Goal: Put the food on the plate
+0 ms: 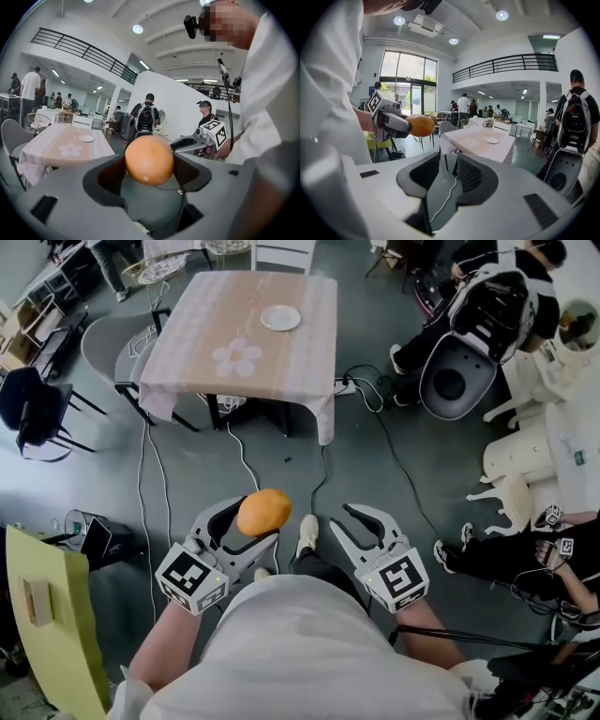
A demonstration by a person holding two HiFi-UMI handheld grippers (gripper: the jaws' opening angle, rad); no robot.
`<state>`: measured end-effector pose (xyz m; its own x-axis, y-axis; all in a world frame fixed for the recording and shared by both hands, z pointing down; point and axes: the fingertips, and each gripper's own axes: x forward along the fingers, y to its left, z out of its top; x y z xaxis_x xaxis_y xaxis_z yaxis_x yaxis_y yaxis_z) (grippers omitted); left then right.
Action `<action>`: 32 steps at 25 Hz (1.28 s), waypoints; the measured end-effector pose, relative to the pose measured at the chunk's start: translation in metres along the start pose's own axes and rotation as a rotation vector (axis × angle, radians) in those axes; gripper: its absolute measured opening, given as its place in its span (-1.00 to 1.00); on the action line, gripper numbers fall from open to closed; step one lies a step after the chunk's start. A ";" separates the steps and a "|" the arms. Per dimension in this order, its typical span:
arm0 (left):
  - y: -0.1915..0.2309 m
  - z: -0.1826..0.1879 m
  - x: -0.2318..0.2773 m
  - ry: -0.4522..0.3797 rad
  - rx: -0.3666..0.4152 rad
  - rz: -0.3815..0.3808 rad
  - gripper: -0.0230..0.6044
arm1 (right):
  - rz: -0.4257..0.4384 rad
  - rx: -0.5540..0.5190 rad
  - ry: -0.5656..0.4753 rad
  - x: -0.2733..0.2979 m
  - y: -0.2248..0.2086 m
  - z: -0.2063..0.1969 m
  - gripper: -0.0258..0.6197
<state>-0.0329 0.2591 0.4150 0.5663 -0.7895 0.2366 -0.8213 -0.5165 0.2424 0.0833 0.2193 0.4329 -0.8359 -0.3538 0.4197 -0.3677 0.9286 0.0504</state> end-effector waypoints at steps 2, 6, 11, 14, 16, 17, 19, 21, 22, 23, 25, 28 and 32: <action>0.010 0.016 0.028 0.004 0.027 -0.002 0.12 | 0.000 -0.018 -0.024 0.009 -0.032 0.009 -0.54; 0.032 0.049 0.087 0.001 0.052 0.015 0.12 | 0.020 -0.031 -0.044 0.017 -0.092 0.018 -0.54; 0.059 0.074 0.149 -0.006 0.058 0.056 0.12 | 0.021 -0.028 -0.030 0.021 -0.162 0.003 -0.54; 0.076 0.083 0.173 0.002 0.055 0.070 0.12 | 0.004 -0.003 -0.040 0.024 -0.189 0.000 -0.54; 0.088 0.085 0.185 0.011 0.052 0.082 0.12 | 0.002 0.013 -0.040 0.027 -0.201 -0.004 -0.54; 0.095 0.086 0.191 0.015 0.053 0.088 0.12 | 0.001 0.022 -0.040 0.029 -0.206 -0.006 -0.54; 0.112 0.088 0.201 0.028 0.060 0.097 0.12 | -0.001 0.034 -0.042 0.038 -0.216 -0.007 -0.54; 0.134 0.090 0.211 0.040 0.063 0.101 0.12 | -0.010 0.035 -0.043 0.047 -0.226 -0.005 -0.54; 0.145 0.090 0.215 0.045 0.063 0.102 0.12 | -0.018 0.036 -0.041 0.052 -0.231 -0.005 -0.54; 0.158 0.090 0.221 0.051 0.067 0.102 0.12 | -0.029 0.041 -0.038 0.057 -0.237 -0.005 -0.54; 0.186 0.090 0.233 0.066 0.087 0.098 0.12 | -0.066 0.057 -0.027 0.068 -0.251 -0.004 -0.54; 0.233 0.092 0.257 0.096 0.110 0.073 0.12 | -0.134 0.084 -0.016 0.087 -0.276 0.005 -0.53; 0.295 0.098 0.291 0.135 0.124 0.032 0.12 | -0.212 0.113 -0.002 0.113 -0.305 0.027 -0.53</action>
<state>-0.1171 -0.1555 0.4628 0.5372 -0.7589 0.3682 -0.8365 -0.5352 0.1173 0.0898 -0.1065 0.4408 -0.7358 -0.5400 0.4087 -0.5785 0.8149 0.0352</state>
